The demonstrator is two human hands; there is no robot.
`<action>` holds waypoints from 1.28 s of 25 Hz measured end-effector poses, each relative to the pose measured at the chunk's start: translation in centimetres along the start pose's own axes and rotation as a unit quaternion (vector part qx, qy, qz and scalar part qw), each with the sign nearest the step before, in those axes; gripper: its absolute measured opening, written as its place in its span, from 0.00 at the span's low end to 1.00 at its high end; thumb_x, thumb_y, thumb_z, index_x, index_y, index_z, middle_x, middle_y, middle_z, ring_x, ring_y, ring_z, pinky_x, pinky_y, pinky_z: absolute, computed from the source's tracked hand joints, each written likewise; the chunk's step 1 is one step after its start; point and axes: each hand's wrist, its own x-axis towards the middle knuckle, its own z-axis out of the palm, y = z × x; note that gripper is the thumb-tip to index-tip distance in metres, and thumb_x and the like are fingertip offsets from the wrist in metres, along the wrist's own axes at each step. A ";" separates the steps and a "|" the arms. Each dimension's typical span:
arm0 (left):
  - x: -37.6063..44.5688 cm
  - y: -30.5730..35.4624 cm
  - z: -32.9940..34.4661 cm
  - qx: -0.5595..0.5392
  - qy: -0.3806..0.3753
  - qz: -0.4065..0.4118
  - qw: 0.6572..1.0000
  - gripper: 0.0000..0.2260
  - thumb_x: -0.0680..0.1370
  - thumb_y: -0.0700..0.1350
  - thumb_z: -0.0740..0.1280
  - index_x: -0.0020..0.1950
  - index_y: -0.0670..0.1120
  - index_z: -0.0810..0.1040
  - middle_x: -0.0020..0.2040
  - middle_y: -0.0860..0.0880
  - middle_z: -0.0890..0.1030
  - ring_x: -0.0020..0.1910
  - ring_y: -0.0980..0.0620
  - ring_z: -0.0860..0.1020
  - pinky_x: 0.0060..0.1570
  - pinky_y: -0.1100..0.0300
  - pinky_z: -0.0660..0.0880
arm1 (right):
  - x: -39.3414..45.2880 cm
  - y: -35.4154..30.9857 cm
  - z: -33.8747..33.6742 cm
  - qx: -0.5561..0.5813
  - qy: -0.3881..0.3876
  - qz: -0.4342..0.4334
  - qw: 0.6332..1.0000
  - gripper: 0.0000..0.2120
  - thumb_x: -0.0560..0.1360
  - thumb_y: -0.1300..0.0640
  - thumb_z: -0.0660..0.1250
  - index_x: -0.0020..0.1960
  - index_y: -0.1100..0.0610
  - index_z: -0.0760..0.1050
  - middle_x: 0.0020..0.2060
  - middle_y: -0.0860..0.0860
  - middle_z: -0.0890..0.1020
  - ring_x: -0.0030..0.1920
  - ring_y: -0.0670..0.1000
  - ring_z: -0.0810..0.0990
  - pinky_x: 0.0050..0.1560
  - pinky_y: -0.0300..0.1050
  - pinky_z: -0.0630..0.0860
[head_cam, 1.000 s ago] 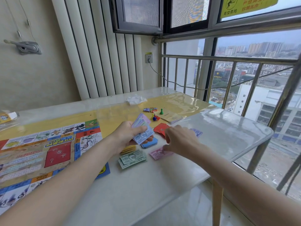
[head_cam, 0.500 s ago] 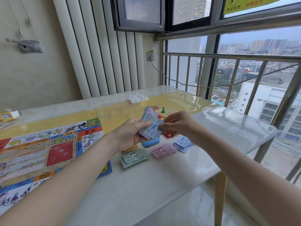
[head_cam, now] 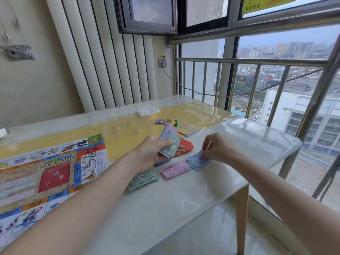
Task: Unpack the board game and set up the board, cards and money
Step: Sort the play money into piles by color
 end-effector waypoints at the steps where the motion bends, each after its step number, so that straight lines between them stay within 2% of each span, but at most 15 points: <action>1: 0.1 -0.1 0.1 0.014 -0.005 0.001 1.000 0.08 0.79 0.34 0.60 0.56 0.35 0.74 0.40 0.42 0.84 0.36 0.51 0.84 0.39 0.62 0.81 | 0.0 0.1 0.3 -0.072 0.008 -0.013 0.997 0.07 0.67 0.61 0.72 0.40 0.55 0.74 0.41 0.55 0.80 0.40 0.53 0.77 0.37 0.43 0.73; 3: 0.2 -0.2 0.2 0.048 -0.011 0.004 0.999 0.06 0.78 0.35 0.62 0.54 0.37 0.76 0.40 0.44 0.84 0.37 0.52 0.84 0.40 0.62 0.81 | -0.1 -0.4 0.1 -0.114 0.040 -0.043 0.992 0.05 0.69 0.59 0.72 0.40 0.54 0.75 0.43 0.53 0.79 0.42 0.52 0.76 0.39 0.42 0.70; 4: 0.1 -0.3 0.3 0.059 -0.009 0.006 0.998 0.06 0.77 0.35 0.63 0.53 0.38 0.76 0.39 0.45 0.85 0.37 0.52 0.84 0.39 0.62 0.81 | -0.1 -0.8 -0.2 -0.085 0.061 -0.062 0.993 0.04 0.70 0.58 0.71 0.41 0.55 0.76 0.41 0.53 0.79 0.40 0.50 0.75 0.38 0.41 0.70; 7: 0.1 -0.3 0.7 0.085 0.005 0.021 0.996 0.05 0.75 0.35 0.66 0.48 0.43 0.77 0.33 0.51 0.84 0.31 0.57 0.82 0.31 0.66 0.78 | -0.3 -2.5 -0.9 0.150 0.053 -0.083 0.984 0.07 0.73 0.57 0.69 0.41 0.62 0.78 0.32 0.52 0.78 0.29 0.46 0.73 0.29 0.37 0.69; 10: 0.4 -0.1 0.9 0.099 0.006 0.036 0.994 0.05 0.75 0.36 0.67 0.50 0.43 0.78 0.35 0.51 0.83 0.31 0.58 0.81 0.32 0.67 0.78 | -0.6 -3.5 -0.4 0.288 -0.021 -0.072 0.955 0.04 0.71 0.63 0.70 0.40 0.62 0.76 0.33 0.59 0.80 0.29 0.52 0.77 0.26 0.37 0.71; 12: 0.4 0.2 0.6 0.083 -0.007 0.024 0.996 0.05 0.76 0.38 0.66 0.51 0.41 0.78 0.39 0.47 0.82 0.35 0.55 0.81 0.36 0.65 0.80 | -0.5 -3.5 -0.2 0.307 -0.028 -0.066 0.949 0.05 0.69 0.67 0.71 0.40 0.62 0.76 0.33 0.60 0.80 0.29 0.52 0.76 0.26 0.36 0.72; 15: -0.4 0.9 -1.2 0.072 -0.020 -0.005 0.997 0.06 0.78 0.40 0.62 0.50 0.40 0.77 0.38 0.46 0.83 0.34 0.55 0.81 0.39 0.62 0.80 | -0.8 -4.3 0.0 0.312 -0.054 -0.069 0.946 0.06 0.69 0.68 0.70 0.45 0.62 0.77 0.31 0.57 0.79 0.27 0.50 0.76 0.25 0.36 0.72; 17: -1.3 1.6 -3.3 0.060 0.007 0.001 0.998 0.06 0.78 0.39 0.62 0.52 0.39 0.76 0.39 0.45 0.84 0.35 0.54 0.82 0.42 0.61 0.80 | -1.0 -5.3 0.6 0.306 -0.073 -0.075 0.946 0.05 0.70 0.68 0.70 0.45 0.64 0.78 0.29 0.57 0.79 0.24 0.48 0.75 0.23 0.36 0.71; 20: -3.2 2.4 -6.8 0.060 0.052 0.021 0.997 0.07 0.78 0.38 0.61 0.50 0.38 0.77 0.39 0.44 0.85 0.36 0.53 0.83 0.39 0.63 0.81 | -1.4 -7.7 2.5 0.331 -0.112 -0.088 0.933 0.03 0.69 0.68 0.71 0.39 0.64 0.77 0.26 0.55 0.79 0.21 0.45 0.74 0.22 0.35 0.69; 22: -4.3 2.4 -8.4 0.090 0.080 0.021 0.992 0.06 0.78 0.37 0.61 0.50 0.37 0.77 0.39 0.43 0.85 0.36 0.51 0.84 0.38 0.63 0.81 | -1.9 -9.3 4.0 0.282 -0.139 -0.119 0.942 0.03 0.69 0.67 0.71 0.40 0.64 0.77 0.24 0.52 0.79 0.20 0.43 0.74 0.21 0.34 0.68; 24: -5.0 2.1 -9.3 0.118 0.099 0.018 0.988 0.05 0.78 0.36 0.62 0.50 0.38 0.77 0.39 0.44 0.85 0.36 0.51 0.84 0.38 0.62 0.81 | -2.5 -10.3 5.6 0.148 -0.124 -0.158 0.969 0.04 0.70 0.64 0.71 0.44 0.63 0.78 0.28 0.50 0.78 0.23 0.43 0.74 0.22 0.33 0.68; 26: -5.3 1.7 -9.5 0.134 0.102 0.018 0.986 0.05 0.78 0.37 0.63 0.50 0.39 0.77 0.39 0.45 0.85 0.36 0.52 0.84 0.37 0.63 0.80 | -3.1 -10.5 6.8 -0.030 -0.080 -0.202 0.976 0.05 0.71 0.59 0.69 0.46 0.58 0.79 0.37 0.51 0.79 0.35 0.49 0.79 0.32 0.39 0.73; 28: -5.4 1.3 -9.5 0.138 0.107 0.020 0.985 0.05 0.76 0.36 0.65 0.52 0.40 0.77 0.40 0.44 0.84 0.35 0.52 0.83 0.35 0.64 0.80 | -3.4 -10.5 7.1 -0.144 -0.048 -0.220 0.964 0.05 0.72 0.55 0.68 0.47 0.54 0.78 0.44 0.53 0.80 0.45 0.55 0.79 0.38 0.43 0.72; 30: -5.3 1.1 -9.4 0.140 0.115 0.020 0.983 0.07 0.75 0.35 0.67 0.52 0.40 0.77 0.42 0.43 0.83 0.36 0.51 0.83 0.35 0.63 0.80 | -3.2 -10.6 6.4 -0.142 -0.023 -0.221 0.965 0.05 0.73 0.54 0.67 0.47 0.54 0.78 0.41 0.51 0.79 0.41 0.52 0.79 0.34 0.41 0.69; 32: -5.2 1.0 -9.0 0.142 0.116 0.019 0.983 0.06 0.74 0.35 0.68 0.49 0.41 0.77 0.42 0.44 0.82 0.37 0.52 0.81 0.36 0.63 0.80 | -2.5 -10.8 5.3 -0.022 0.003 -0.198 0.980 0.06 0.74 0.55 0.67 0.46 0.58 0.79 0.33 0.49 0.77 0.31 0.46 0.74 0.28 0.36 0.67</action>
